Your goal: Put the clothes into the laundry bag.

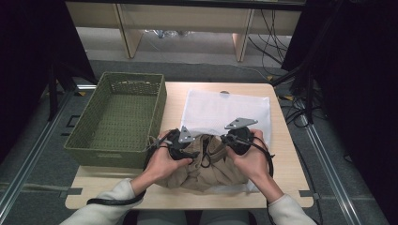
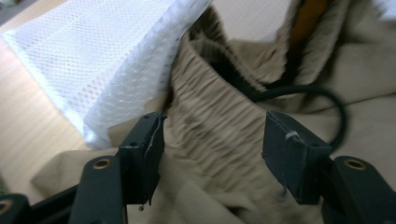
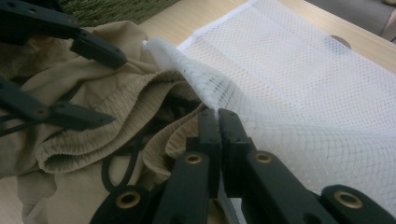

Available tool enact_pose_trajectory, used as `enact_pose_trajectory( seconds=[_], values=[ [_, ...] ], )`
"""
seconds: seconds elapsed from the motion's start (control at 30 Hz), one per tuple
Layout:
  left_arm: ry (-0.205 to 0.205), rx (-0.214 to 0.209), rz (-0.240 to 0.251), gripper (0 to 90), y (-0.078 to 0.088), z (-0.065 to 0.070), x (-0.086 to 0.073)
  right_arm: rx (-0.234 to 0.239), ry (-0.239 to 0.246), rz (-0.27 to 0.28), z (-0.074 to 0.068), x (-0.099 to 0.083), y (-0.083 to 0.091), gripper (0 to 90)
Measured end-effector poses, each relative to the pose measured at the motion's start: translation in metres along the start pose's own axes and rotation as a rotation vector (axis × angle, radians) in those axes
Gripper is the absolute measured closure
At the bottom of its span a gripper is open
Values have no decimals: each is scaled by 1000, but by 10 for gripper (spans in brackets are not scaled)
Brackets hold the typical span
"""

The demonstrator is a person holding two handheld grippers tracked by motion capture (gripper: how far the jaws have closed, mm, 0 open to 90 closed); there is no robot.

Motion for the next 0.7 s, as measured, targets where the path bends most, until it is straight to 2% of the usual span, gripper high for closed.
enact_pose_trajectory(
  seconds=[0.07,0.1,0.17,0.23,0.27,0.3,0.4,0.5,0.63,0.7],
  values=[
    [25,-25,-6,382,-5,2,-1,-9,15,9,2,1,0,900],
    [20,-43,-3,382,-7,4,0,-7,19,9,1,0,0,899],
    [58,-72,14,381,-8,8,2,-5,13,7,0,1,0,900],
    [49,-76,18,379,-5,10,3,-5,13,6,1,0,0,900],
    [62,-84,19,375,-4,12,4,-3,8,5,0,0,0,899],
    [59,-83,8,372,-4,14,4,-9,24,11,2,1,0,900],
    [44,-89,-19,350,-7,18,1,-7,12,4,1,0,-1,899],
    [80,-75,-33,347,-13,15,-1,-4,31,1,0,0,-2,899],
    [130,-63,-49,376,-23,16,-4,2,19,-9,-3,-1,-4,900],
    [133,-55,-56,400,-25,15,-5,5,28,-10,-4,-2,-5,900]
  ],
)
Point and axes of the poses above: each handheld gripper's, and its own axes: y roughly backward along the jaws, x roughly out of its top, z roughly to its right, the point moved 8 cm from there along -y, roughly forward along the jaws, and after that the axes turned 1 degree about -y, right-handed, at the moved point
